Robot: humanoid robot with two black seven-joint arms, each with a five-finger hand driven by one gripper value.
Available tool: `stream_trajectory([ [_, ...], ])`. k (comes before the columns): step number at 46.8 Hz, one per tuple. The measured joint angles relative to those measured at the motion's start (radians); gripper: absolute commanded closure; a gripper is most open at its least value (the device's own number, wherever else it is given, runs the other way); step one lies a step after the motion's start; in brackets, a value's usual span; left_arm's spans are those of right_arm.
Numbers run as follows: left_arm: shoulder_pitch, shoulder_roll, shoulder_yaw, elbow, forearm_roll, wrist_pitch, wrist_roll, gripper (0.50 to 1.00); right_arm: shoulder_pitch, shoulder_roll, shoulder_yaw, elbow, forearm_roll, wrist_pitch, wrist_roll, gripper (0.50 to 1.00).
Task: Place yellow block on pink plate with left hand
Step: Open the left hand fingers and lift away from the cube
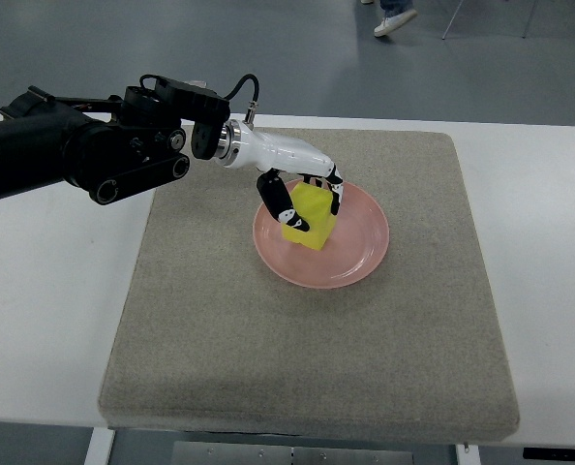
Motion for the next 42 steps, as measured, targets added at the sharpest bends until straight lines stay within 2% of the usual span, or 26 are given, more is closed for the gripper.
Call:
stream_trajectory([
  [3,0.000,0.000,0.000,-0.002,0.000,0.001,0.000,0.729,0.000,0.000,0.000,0.000,0.000,0.000,0.000,0.576],
  [6,0.006,0.000,0.000,-0.003,0.000,0.002,0.000,0.635,0.000,0.000,0.000,0.000,0.000,0.000,0.000,0.576],
  [9,0.011,0.000,0.000,-0.004,-0.001,0.002,0.000,0.570,0.000,0.000,0.000,0.000,0.000,0.000,0.000,0.576],
  [12,0.012,0.000,0.000,-0.007,-0.001,0.002,0.000,0.542,0.000,0.000,0.000,0.000,0.000,0.000,0.000,0.576],
  [33,0.016,0.014,-0.011,-0.013,-0.004,0.002,0.000,0.538,0.000,0.000,0.000,0.000,0.000,0.000,0.000,0.576],
  [42,0.003,0.060,-0.017,-0.003,-0.013,0.007,0.000,0.538,0.000,0.000,0.000,0.000,0.000,0.000,0.000,0.576],
])
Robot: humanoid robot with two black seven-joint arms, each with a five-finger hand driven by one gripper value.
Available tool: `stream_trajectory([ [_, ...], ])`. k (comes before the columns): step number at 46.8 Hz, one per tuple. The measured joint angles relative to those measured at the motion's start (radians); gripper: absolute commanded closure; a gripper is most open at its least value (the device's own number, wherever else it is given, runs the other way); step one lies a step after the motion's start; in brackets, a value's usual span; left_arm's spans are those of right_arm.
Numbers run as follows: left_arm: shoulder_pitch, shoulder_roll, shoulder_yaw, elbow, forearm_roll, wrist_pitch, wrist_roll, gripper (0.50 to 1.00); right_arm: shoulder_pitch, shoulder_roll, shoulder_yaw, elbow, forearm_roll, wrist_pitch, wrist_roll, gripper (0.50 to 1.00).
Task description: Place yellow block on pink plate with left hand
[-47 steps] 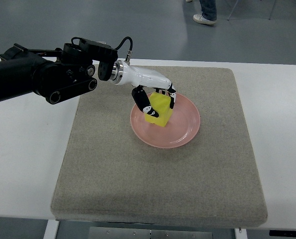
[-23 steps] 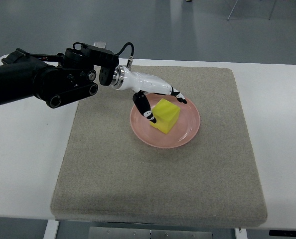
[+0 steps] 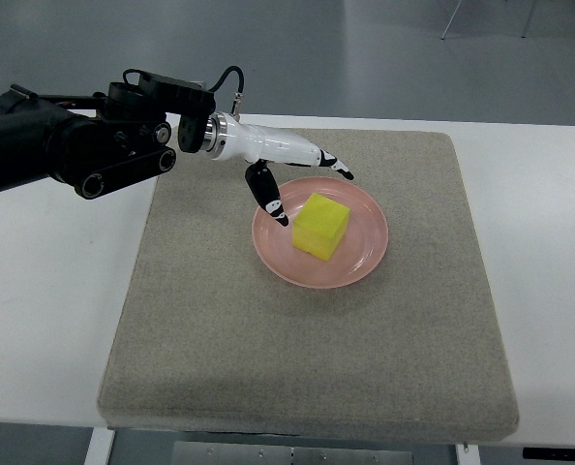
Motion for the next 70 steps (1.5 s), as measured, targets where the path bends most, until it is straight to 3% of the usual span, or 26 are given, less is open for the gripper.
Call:
stream_trajectory([
  [10,0.000,0.049,0.001,0.042,0.001,0.038,0.000,0.538,0.000,0.000,0.000,0.000,0.000,0.000,0.000,0.576],
  [19,0.017,0.049,0.001,0.192,-0.013,0.051,0.001,0.538,0.000,0.000,0.000,0.000,0.000,0.000,0.000,0.576],
  [28,0.056,0.035,0.001,0.353,-0.050,0.119,0.001,0.538,0.000,0.000,0.000,0.000,0.000,0.000,0.000,0.576],
  [47,0.132,-0.064,0.002,0.592,-0.432,0.130,0.008,0.534,0.000,0.000,0.000,0.000,0.000,0.000,0.000,0.576],
  [51,0.144,-0.086,0.004,0.619,-0.550,0.130,0.026,0.510,0.000,0.000,0.000,0.000,0.000,0.000,0.000,0.576],
  [59,0.161,-0.116,-0.007,0.648,-0.749,0.142,0.115,0.510,0.000,0.000,0.000,0.000,0.000,0.000,0.000,0.576],
  [64,0.179,-0.135,-0.031,0.657,-0.894,0.193,0.166,0.510,0.000,0.000,0.000,0.000,0.000,0.000,0.000,0.576],
  [70,0.211,-0.163,-0.081,0.650,-1.034,0.293,0.179,0.510,0.000,0.000,0.000,0.000,0.000,0.000,0.000,0.576],
])
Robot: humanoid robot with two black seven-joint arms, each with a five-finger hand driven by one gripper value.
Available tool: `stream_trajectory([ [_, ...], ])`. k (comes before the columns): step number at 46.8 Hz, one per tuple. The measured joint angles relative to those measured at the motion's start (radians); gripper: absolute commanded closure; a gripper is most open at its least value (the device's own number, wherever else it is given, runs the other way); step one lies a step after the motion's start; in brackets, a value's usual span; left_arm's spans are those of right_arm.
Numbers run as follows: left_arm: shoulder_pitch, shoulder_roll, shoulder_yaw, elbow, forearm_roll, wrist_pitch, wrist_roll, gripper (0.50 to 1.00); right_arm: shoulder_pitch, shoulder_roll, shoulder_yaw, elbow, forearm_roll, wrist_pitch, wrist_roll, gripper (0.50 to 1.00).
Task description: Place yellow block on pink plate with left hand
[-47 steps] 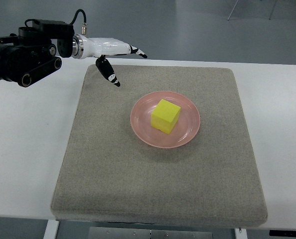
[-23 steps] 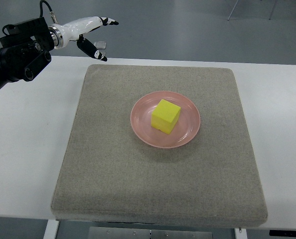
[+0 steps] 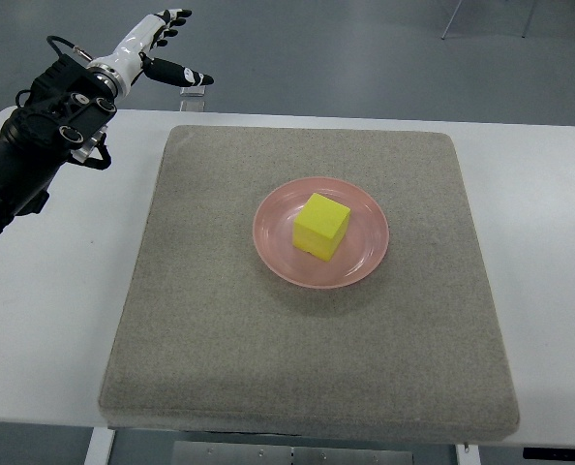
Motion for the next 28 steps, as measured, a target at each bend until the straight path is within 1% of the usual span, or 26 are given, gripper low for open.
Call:
stream_trajectory([
  [4,0.020,-0.004,-0.072,-0.005,-0.075,0.008,-0.001,0.508,0.000,0.000,0.000,0.000,0.000,0.000,0.000,0.576],
  [7,0.042,-0.004,-0.125,-0.006,-0.098,-0.001,-0.002,0.508,0.000,0.000,0.000,0.000,0.000,0.000,0.000,0.576],
  [10,0.067,-0.004,-0.181,-0.006,-0.103,-0.026,-0.005,0.508,0.000,0.000,0.000,0.000,0.000,0.000,0.000,0.576],
  [19,0.129,0.010,-0.396,0.003,-0.103,-0.200,-0.017,0.508,0.000,0.000,0.000,0.000,0.000,0.000,0.000,0.576],
  [23,0.141,0.013,-0.457,0.005,-0.102,-0.256,-0.019,0.508,0.000,0.000,0.000,0.000,0.000,0.000,0.000,0.576],
  [28,0.148,0.014,-0.527,0.006,-0.105,-0.308,-0.020,0.508,0.000,0.000,0.000,0.000,0.000,0.000,0.000,0.576],
])
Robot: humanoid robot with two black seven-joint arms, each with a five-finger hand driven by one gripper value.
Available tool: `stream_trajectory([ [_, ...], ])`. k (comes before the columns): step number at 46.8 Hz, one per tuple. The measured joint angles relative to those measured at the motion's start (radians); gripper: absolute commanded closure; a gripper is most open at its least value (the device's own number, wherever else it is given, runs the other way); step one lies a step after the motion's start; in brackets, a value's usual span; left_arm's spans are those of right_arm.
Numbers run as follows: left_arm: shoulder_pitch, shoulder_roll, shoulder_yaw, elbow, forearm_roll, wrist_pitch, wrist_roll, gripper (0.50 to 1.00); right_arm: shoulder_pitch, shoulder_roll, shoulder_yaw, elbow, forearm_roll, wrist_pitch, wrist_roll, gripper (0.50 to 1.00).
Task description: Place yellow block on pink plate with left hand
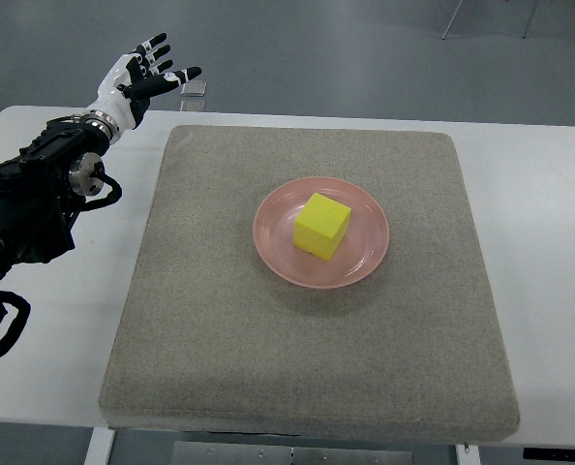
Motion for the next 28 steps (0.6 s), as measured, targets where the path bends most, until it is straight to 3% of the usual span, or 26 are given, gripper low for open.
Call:
stream_trajectory([
  [7,0.015,0.000,-0.117,0.000,0.001,-0.035,0.000,0.508,0.000,0.000,0.000,0.000,0.000,0.000,0.000,0.576],
  [28,0.035,0.001,-0.125,-0.001,0.007,-0.036,-0.003,0.508,0.000,0.000,0.000,0.000,0.000,0.000,0.000,0.576],
])
